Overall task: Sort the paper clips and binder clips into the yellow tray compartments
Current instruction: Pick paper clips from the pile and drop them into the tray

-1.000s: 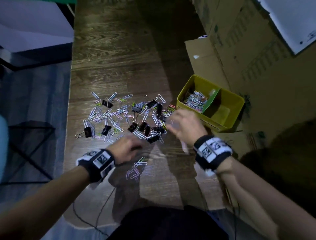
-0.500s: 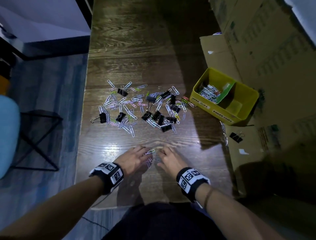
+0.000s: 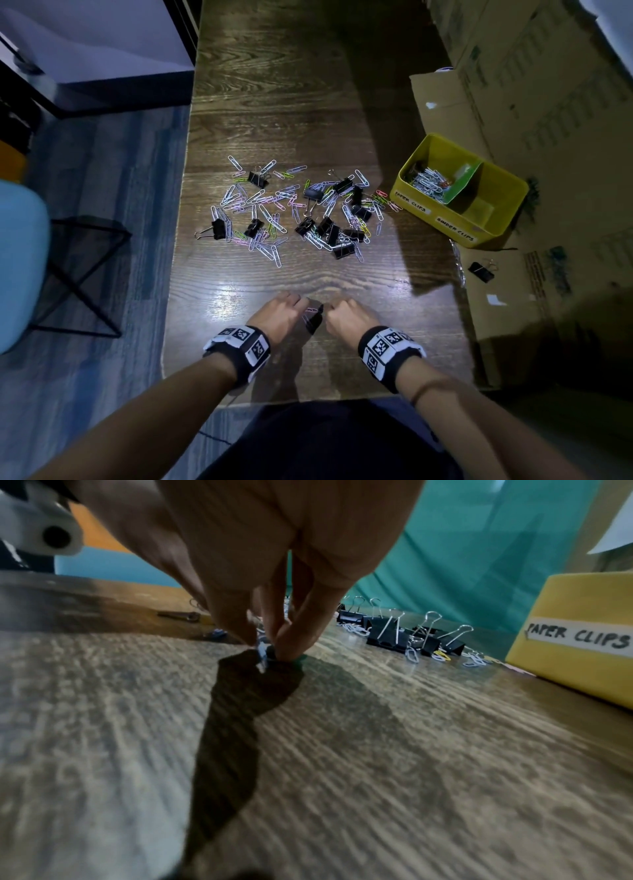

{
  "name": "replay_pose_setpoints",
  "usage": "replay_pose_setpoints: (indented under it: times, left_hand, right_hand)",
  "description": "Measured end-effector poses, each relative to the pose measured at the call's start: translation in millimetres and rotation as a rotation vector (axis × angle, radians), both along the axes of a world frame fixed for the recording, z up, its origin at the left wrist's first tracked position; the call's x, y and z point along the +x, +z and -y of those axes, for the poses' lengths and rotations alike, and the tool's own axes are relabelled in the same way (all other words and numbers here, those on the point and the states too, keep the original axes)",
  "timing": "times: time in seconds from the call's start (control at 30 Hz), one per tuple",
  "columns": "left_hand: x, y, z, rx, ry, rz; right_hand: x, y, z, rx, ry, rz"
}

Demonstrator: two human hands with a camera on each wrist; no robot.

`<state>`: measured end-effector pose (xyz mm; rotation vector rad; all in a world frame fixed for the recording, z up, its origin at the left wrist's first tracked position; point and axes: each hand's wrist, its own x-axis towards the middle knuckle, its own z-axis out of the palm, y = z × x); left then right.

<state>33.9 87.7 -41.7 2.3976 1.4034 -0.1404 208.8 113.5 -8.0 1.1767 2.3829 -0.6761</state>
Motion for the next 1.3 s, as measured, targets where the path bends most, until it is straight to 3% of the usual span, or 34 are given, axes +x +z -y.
replay_pose_setpoints:
  times: [0.13, 0.33, 0.57, 0.77, 0.97, 1.1, 1.23, 1.3]
  left_hand:
    - [5.1, 0.1, -4.2, -0.085, 0.147, 0.028]
    - [14.9, 7.6, -11.1, -0.207, 0.428, 0.115]
    - [5.9, 10.7, -9.8, -0.219, 0.431, 0.22]
    - [-3.1, 4.1, -13.3, -0.244, 0.549, 0.34]
    - [-22.6, 9.0, -28.4, -0.578, 0.914, 0.744]
    - [-32.6, 16.4, -27.5, -0.666, 1.135, 0.952]
    - [-38.5, 20.0, -18.7, -0.677, 1.284, 1.077]
    - [-40.9, 17.2, -12.2, -0.686, 1.238, 1.02]
  right_hand:
    - [-5.5, 3.5, -0.1, -0.019, -0.017, 0.038]
    - [-8.6, 0.9, -3.4, -0.145, -0.431, -0.075]
    - [-4.4, -0.3, 1.8, -0.098, -0.412, -0.175]
    - [6.7, -12.0, 0.5, -0.231, -0.703, -0.465]
    - [5.1, -8.0, -12.7, -0.41, -0.925, -0.597]
    - [-0.6, -0.3, -17.6, -0.383, -0.91, -0.597]
    - [-12.8, -3.8, -14.0, -0.293, -0.689, -0.407]
    - [-20.1, -4.7, -11.4, -0.198, -0.53, -0.283]
